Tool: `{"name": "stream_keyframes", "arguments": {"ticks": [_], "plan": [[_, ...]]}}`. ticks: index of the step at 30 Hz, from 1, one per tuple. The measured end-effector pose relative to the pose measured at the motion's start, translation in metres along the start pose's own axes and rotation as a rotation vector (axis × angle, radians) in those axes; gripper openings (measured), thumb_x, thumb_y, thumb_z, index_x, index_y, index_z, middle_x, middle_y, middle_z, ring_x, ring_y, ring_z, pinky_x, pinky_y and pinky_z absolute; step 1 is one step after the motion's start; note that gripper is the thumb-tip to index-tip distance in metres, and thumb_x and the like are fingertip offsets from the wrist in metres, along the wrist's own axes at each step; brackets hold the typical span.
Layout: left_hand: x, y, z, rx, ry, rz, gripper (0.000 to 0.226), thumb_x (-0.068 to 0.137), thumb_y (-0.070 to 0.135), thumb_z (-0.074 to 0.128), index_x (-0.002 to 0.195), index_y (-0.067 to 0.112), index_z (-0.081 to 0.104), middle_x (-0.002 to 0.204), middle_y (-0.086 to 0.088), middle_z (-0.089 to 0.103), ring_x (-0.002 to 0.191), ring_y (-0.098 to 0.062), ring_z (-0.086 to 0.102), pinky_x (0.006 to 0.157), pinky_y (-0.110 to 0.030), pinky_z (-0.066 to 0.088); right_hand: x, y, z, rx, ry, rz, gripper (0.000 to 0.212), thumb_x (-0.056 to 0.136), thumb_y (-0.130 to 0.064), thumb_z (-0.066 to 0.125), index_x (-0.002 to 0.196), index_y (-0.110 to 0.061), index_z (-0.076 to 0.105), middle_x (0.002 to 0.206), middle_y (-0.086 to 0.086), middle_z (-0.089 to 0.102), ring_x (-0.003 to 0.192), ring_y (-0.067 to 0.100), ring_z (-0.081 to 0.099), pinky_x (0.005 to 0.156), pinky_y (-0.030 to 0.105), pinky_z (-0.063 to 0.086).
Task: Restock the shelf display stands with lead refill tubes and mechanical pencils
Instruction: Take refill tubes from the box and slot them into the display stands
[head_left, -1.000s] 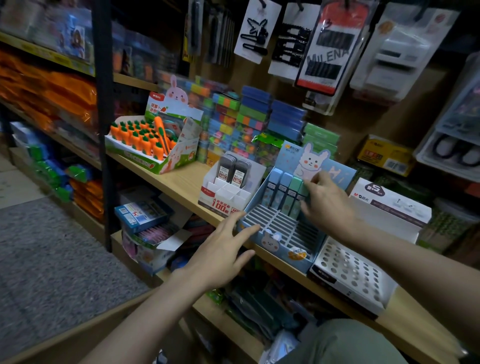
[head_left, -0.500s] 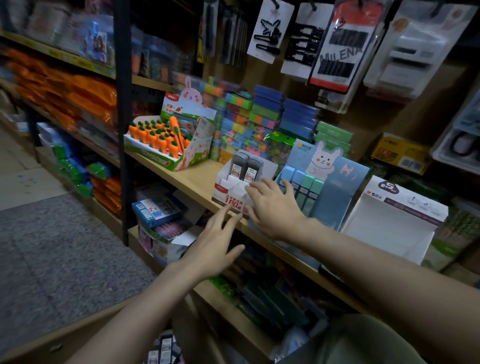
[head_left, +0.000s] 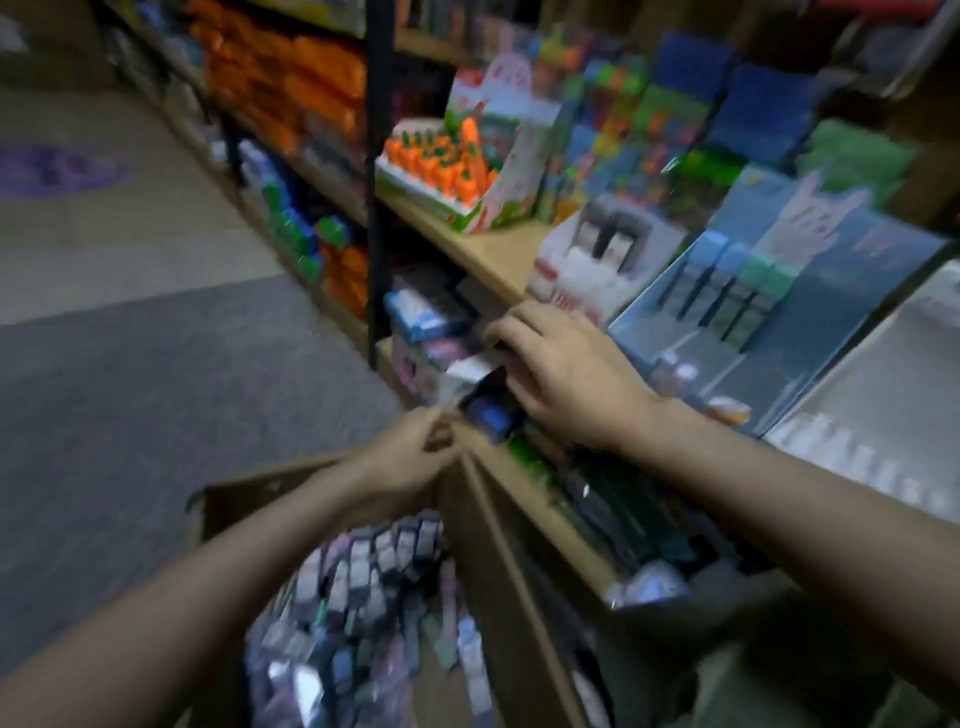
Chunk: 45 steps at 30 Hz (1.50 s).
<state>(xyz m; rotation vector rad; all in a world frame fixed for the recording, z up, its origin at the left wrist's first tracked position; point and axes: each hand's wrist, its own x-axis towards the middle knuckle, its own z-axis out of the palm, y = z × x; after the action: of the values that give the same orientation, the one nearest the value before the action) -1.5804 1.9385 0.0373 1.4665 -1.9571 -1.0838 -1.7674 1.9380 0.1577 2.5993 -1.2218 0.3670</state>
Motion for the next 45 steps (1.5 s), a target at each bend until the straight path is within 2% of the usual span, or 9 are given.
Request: {"name": "stream_keyframes", "arguments": {"ticks": [6,11,14,20,24,29,36,41,45], "plan": [[-0.076,-0.114,0.05,-0.21,0.089,-0.533,0.011,0.09,-0.009,0.055,0.092,0.0,0.061,0.094,-0.011,0.059,0.094,-0.019,0.048,0.08,-0.027,0.048,-0.052,-0.09,0.145,0.455,-0.63,0.131,0.038,0.089,-0.025,0.06,0.124,-0.009,0.057,0.129,0.013,0.053,0.123,0.029,0.05,0.101,0.033,0.04],[-0.127,-0.174,0.12,-0.307,0.308,-0.915,0.015,0.085,0.003,0.068,0.097,0.005,0.06,0.097,-0.02,0.066,0.095,-0.027,0.062,0.083,-0.034,0.048,-0.092,-0.129,0.234,0.687,-0.777,0.44,0.045,0.091,-0.021,0.064,0.133,-0.008,0.052,0.125,0.015,0.061,0.114,0.03,0.058,0.09,0.03,0.043],[-0.142,-0.182,0.152,-0.248,0.356,-1.009,0.026,0.083,0.017,0.073,0.106,0.01,0.064,0.104,-0.008,0.069,0.102,-0.026,0.064,0.084,-0.027,0.045,-0.113,-0.139,0.271,0.705,-0.846,0.565,0.046,0.091,-0.025,0.067,0.131,-0.008,0.051,0.112,0.016,0.064,0.105,0.03,0.06,0.085,0.033,0.046],[-0.142,-0.182,0.167,-0.19,0.438,-0.961,0.026,0.077,0.018,0.079,0.09,0.017,0.057,0.083,0.001,0.062,0.086,-0.023,0.064,0.079,-0.034,0.052,-0.141,-0.156,0.31,0.767,-0.775,0.767,0.041,0.087,-0.03,0.071,0.122,-0.014,0.055,0.104,0.007,0.067,0.098,0.022,0.062,0.077,0.026,0.046],[-0.14,-0.179,0.168,-0.05,0.461,-0.926,0.03,0.075,0.027,0.081,0.091,0.021,0.057,0.086,0.004,0.063,0.082,-0.018,0.062,0.074,-0.037,0.055,-0.133,-0.163,0.317,0.805,-0.622,0.851,0.038,0.085,-0.045,0.07,0.103,-0.013,0.059,0.071,-0.005,0.061,0.074,0.016,0.061,0.07,0.031,0.05],[-0.137,-0.18,0.164,-0.021,0.504,-0.917,0.037,0.073,0.022,0.082,0.097,0.021,0.055,0.097,0.003,0.06,0.093,-0.021,0.058,0.078,-0.041,0.053,-0.112,-0.17,0.324,0.846,-0.574,0.977,0.028,0.082,-0.04,0.074,0.076,-0.017,0.059,0.073,0.001,0.066,0.069,0.014,0.06,0.056,0.022,0.04],[-0.133,-0.187,0.166,-0.114,0.605,-0.942,0.043,0.072,0.014,0.082,0.104,0.021,0.054,0.097,0.004,0.063,0.093,-0.021,0.06,0.08,-0.041,0.053,-0.112,-0.167,0.327,0.96,-0.706,1.24,0.022,0.078,-0.023,0.08,0.086,-0.004,0.074,0.09,0.013,0.073,0.088,0.027,0.068,0.085,0.033,0.054],[-0.131,-0.186,0.175,-0.107,0.597,-0.909,0.044,0.073,0.011,0.08,0.102,0.019,0.048,0.092,0.001,0.064,0.086,-0.021,0.061,0.068,-0.035,0.049,-0.122,-0.159,0.312,1.293,-0.7,1.443,0.026,0.08,0.009,0.072,0.103,0.008,0.059,0.071,0.018,0.062,0.048,0.021,0.053,0.047,0.027,0.048],[-0.128,-0.19,0.178,-0.14,0.647,-0.863,0.04,0.075,0.0,0.069,0.105,0.018,0.05,0.087,-0.002,0.062,0.081,-0.025,0.06,0.068,-0.038,0.051,-0.13,-0.148,0.299,1.316,-0.728,1.283,0.036,0.086,0.009,0.063,0.12,0.0,0.058,0.094,0.018,0.068,0.073,0.022,0.063,0.064,0.026,0.055]]}}
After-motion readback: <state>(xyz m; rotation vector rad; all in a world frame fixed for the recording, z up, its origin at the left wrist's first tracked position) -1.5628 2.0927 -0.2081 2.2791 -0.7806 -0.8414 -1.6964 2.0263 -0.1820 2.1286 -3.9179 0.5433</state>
